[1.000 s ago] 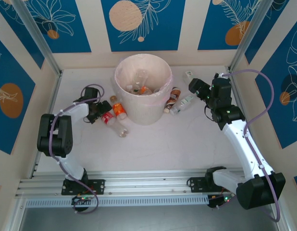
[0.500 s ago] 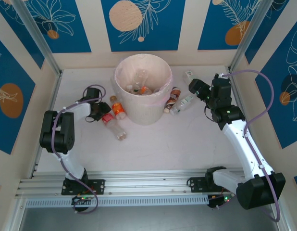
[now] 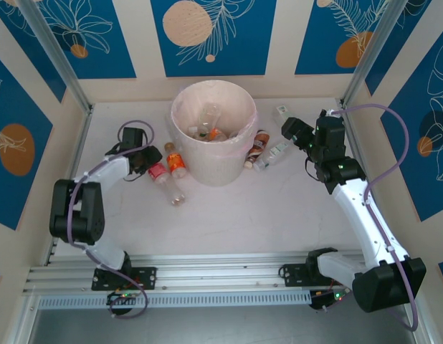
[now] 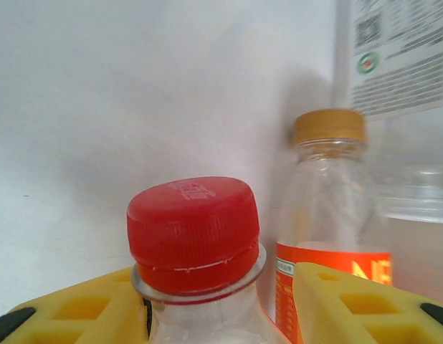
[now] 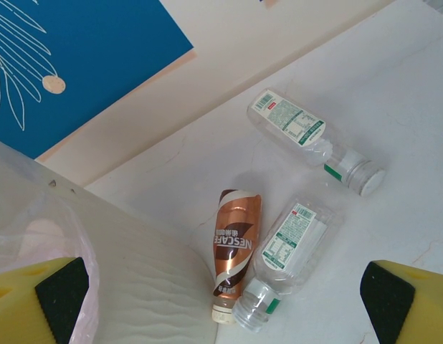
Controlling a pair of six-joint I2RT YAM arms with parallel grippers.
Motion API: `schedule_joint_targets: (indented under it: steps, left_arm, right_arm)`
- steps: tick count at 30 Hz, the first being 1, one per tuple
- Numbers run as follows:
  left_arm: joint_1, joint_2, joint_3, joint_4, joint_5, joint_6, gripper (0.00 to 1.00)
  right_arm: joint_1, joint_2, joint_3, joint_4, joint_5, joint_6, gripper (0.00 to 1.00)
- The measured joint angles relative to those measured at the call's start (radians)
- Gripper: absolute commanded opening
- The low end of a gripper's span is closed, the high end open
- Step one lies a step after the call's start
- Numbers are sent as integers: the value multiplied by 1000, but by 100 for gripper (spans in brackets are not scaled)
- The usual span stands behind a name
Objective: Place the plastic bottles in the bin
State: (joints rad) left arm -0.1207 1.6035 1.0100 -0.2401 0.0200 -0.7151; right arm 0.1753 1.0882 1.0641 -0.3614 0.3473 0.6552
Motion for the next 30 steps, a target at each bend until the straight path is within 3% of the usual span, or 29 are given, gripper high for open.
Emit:
schedule_joint_targets:
  steps: [11, 21, 30]
  left_arm:
    - [0, -356, 22, 43, -65, 84, 35]
    - [-15, -399, 289, 77, 33, 214, 35]
    - [-28, -397, 430, 183, 37, 279, 35]
  right_arm:
    - [-3, -72, -31, 41, -5, 0, 100]
    - [-6, -81, -33, 55, -5, 0, 100]
    - [-6, -91, -42, 57, -5, 0, 100]
